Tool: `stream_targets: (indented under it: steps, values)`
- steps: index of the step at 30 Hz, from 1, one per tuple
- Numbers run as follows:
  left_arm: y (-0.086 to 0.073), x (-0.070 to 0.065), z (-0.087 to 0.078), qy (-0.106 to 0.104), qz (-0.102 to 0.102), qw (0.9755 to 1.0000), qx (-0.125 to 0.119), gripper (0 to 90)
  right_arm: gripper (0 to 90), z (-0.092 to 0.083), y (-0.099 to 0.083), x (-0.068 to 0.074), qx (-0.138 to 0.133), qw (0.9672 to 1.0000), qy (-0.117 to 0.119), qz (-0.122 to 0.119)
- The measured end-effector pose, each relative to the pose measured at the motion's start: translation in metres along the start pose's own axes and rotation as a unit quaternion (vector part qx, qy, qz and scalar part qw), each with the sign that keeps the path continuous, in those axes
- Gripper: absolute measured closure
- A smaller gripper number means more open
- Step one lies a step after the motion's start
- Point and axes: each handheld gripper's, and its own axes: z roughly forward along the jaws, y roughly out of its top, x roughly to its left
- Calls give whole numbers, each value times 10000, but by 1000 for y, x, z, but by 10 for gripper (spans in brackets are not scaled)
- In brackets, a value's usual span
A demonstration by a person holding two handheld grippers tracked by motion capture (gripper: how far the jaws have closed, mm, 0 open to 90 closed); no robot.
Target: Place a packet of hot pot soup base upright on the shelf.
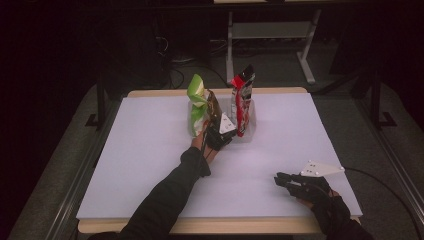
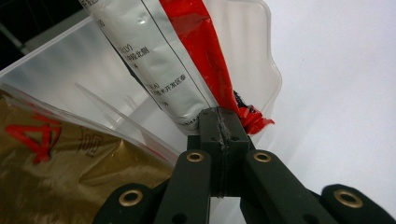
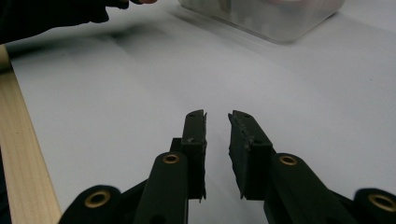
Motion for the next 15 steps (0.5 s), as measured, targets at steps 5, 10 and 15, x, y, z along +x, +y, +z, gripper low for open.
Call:
stream_targets:
  steps: [5,10,15]
  values:
    - [1,0,3,4,-11,10000,8,900,751,-2,0,0,-25,10000,-26,-24]
    - [-5,2,-9,-81,5,9992,-380,895,750,-5,-1,-2,-63,10000,-63,15]
    - [-8,4,-26,-138,-2,9983,-567,836,751,-9,-1,-5,-141,9998,-133,51]
